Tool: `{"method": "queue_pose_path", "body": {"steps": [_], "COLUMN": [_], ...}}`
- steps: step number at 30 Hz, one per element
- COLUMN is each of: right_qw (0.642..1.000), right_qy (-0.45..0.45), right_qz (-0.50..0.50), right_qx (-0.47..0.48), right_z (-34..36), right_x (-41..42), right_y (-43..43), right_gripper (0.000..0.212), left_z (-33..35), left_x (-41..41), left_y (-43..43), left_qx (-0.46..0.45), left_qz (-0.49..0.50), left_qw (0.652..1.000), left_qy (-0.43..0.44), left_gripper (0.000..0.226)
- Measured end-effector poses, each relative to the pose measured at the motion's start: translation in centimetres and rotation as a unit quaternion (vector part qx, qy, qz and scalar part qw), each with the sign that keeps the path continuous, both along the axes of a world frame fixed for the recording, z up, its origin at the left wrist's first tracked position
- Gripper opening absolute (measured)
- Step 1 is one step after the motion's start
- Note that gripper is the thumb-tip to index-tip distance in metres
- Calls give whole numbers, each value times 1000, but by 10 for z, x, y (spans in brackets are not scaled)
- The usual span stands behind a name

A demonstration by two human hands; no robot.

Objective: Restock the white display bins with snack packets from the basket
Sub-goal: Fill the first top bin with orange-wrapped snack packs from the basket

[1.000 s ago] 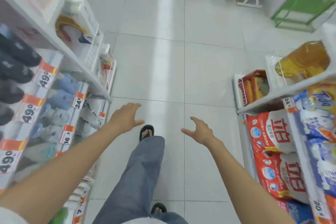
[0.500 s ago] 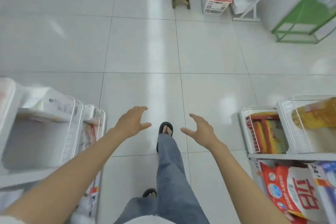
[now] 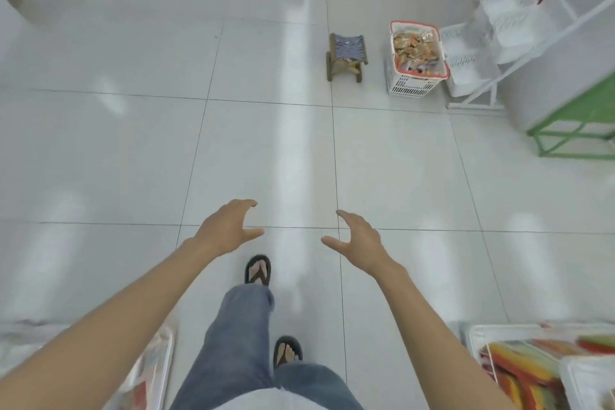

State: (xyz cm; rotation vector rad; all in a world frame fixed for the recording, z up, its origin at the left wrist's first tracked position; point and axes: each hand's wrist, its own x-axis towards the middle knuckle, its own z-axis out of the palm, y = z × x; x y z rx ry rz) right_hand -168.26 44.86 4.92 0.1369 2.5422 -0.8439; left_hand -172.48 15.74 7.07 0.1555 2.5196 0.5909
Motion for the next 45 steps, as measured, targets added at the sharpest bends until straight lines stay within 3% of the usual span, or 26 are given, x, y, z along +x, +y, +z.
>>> {"method": "queue_pose_path", "body": {"steps": [8,14,22,30,38,45], "right_qw": [999,995,985,975,957,920], "right_qy": [-27,-31,-19,-52,-66,-61], "right_qz": [-35,-94,-172,-214,-282,-383], "right_qx": [26,15,-6,-26,-20,-49], "right_z": [-7,3,-26,-11,-25,-38], "right_x": [-270,-434,-669,-884,-1067,-1157], "right_y": [21,54,146,225,304,373], "right_gripper": [72,73,73,75,77,78], "left_z": [-15,3,-19,11,-12,-17], "left_x": [-289,-479,-752,-993,-1226,-1336], "left_y": [22,73,160,251,355,501], "left_qx": [20,9,0,11,20,1], "left_qz": [4,-46,-89,-139,-200,-336], "left_qw": [1000,999,996,990,980,941], "left_qy": [-13,-11,3,8,6,-42], "left_gripper": [67,66,63,65,64,61]}}
